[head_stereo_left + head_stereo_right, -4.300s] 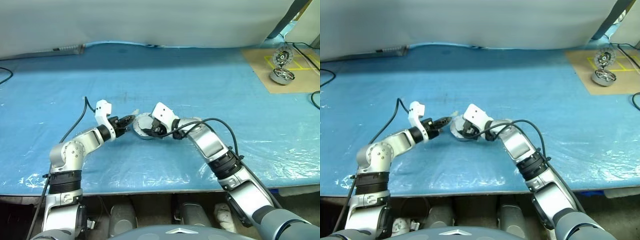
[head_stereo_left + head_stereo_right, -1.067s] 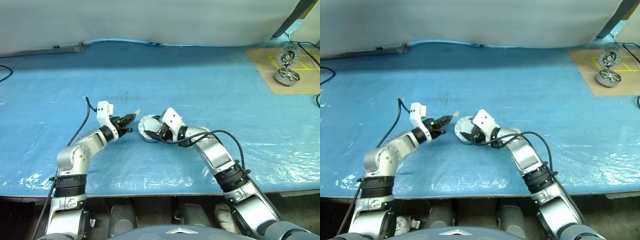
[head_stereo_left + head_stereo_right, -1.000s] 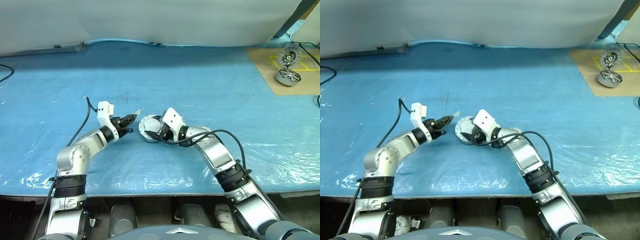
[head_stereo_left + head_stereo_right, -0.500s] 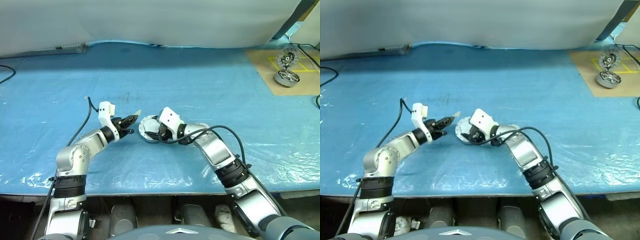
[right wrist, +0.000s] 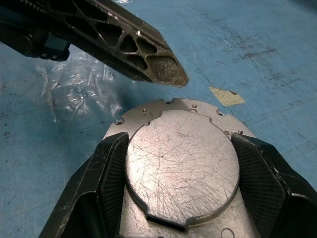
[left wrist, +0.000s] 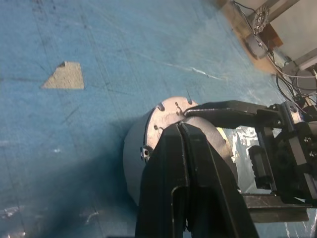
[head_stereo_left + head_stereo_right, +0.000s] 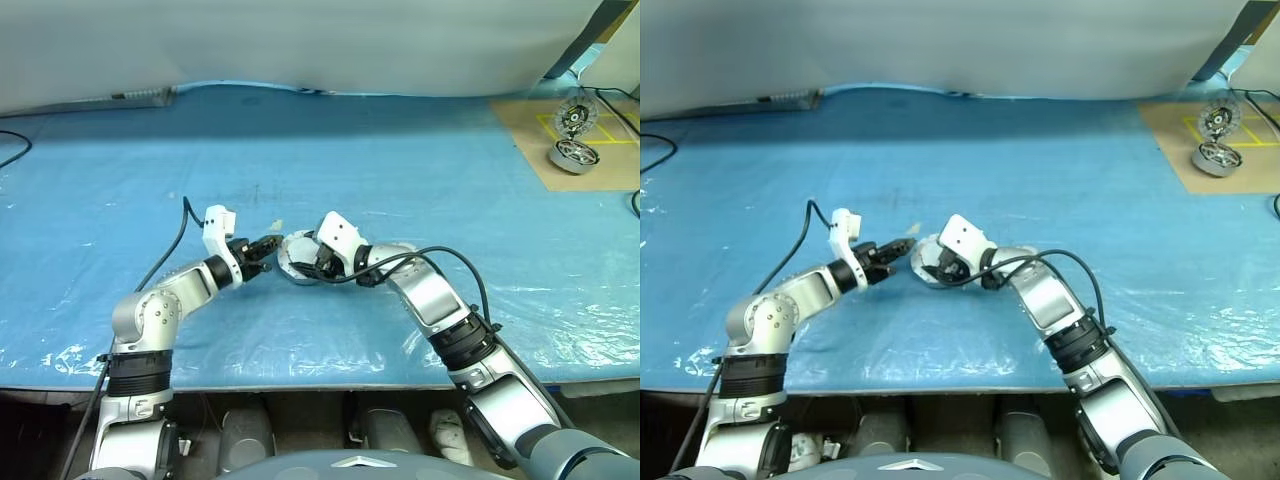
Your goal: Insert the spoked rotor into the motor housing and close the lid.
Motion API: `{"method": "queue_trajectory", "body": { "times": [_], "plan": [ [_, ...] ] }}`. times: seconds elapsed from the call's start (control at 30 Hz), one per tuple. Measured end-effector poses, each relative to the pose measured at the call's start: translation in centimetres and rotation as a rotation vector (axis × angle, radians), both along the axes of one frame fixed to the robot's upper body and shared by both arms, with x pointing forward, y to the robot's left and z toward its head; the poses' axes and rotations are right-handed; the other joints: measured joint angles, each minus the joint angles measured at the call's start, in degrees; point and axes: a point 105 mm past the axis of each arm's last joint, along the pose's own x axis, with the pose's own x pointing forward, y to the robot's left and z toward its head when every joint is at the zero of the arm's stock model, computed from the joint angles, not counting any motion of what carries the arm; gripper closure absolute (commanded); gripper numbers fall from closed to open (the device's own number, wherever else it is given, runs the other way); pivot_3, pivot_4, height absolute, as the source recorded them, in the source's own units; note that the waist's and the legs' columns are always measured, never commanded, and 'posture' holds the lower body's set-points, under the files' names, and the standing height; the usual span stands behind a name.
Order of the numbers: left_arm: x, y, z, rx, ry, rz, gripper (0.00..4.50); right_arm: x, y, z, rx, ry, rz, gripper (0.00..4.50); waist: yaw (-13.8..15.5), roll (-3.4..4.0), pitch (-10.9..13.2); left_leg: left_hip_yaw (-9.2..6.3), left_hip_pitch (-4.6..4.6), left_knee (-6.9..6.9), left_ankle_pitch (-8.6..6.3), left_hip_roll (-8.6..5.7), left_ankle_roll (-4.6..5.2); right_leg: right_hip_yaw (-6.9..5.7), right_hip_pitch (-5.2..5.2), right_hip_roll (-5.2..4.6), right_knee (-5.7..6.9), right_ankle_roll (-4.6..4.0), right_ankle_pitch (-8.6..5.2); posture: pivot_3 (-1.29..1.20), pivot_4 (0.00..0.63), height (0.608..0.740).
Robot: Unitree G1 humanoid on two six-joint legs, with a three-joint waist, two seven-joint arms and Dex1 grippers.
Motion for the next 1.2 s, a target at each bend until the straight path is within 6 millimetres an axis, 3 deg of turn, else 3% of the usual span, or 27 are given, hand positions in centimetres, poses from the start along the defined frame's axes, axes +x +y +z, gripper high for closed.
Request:
{"method": "queue_trajectory", "body": {
  "times": [0.13, 0.63, 0.67, 0.77, 0.97, 1.2],
  "plan": [
    [-0.7, 0.0, -1.0, 0.018, 0.060, -0.001, 4.50, 0.0, 0.0, 0.0, 0.000, 0.000, 0.000, 1.54, -0.01, 0.00, 0.00, 0.00, -0.01, 0.00, 0.00, 0.00, 0.00, -0.02, 0.00, 0.00, -0.01, 0.03, -0.02, 0.00, 0.150, 0.740],
    [-1.1, -0.6, -1.3, 0.048, 0.097, -0.025, 4.50, 0.2, -0.1, -0.1, 0.003, 0.009, -0.008, 1.54, 0.07, 0.10, -0.10, 0.00, 0.04, 0.00, -0.01, -0.02, 0.02, -0.02, 0.08, -0.03, -0.03, 0.41, -0.24, 0.00, 0.150, 0.740],
    [-1.1, -0.6, -1.3, 0.050, 0.096, -0.026, 4.50, 0.2, -0.2, -0.1, 0.012, 0.015, -0.012, 0.81, 0.14, 0.10, -0.10, 0.00, 0.03, 0.00, -0.02, -0.02, 0.03, -0.02, 0.08, -0.03, -0.04, 0.41, -0.24, 0.00, 0.150, 0.740],
    [-1.0, -0.7, -1.1, 0.051, 0.089, -0.031, 4.50, -0.2, -0.5, 0.0, 0.049, 0.051, -0.012, 0.02, 0.32, 0.09, -0.11, -0.01, 0.00, -0.03, -0.01, -0.02, 0.02, -0.03, 0.06, -0.03, -0.10, 0.42, -0.25, 0.00, 0.150, 0.740],
    [-0.9, -0.9, -1.0, 0.055, 0.084, -0.041, 4.50, -0.9, -1.7, 0.7, 0.177, 0.153, -0.046, 0.02, 0.47, 0.09, -0.11, -0.01, -0.05, -0.20, -0.01, -0.04, 0.01, -0.03, -0.08, -0.02, -0.16, 0.17, -0.11, 0.00, 0.150, 0.740],
    [-0.9, -0.9, -1.1, 0.063, 0.077, -0.045, 4.50, -1.0, -3.7, 2.9, 0.461, 0.322, -0.168, 0.02, 0.68, 0.10, -0.09, -0.01, -0.06, -0.24, 0.00, -0.04, 0.01, -0.03, -0.21, -0.02, -0.18, 0.27, -0.17, 0.00, 0.150, 0.740]
  ]
}}
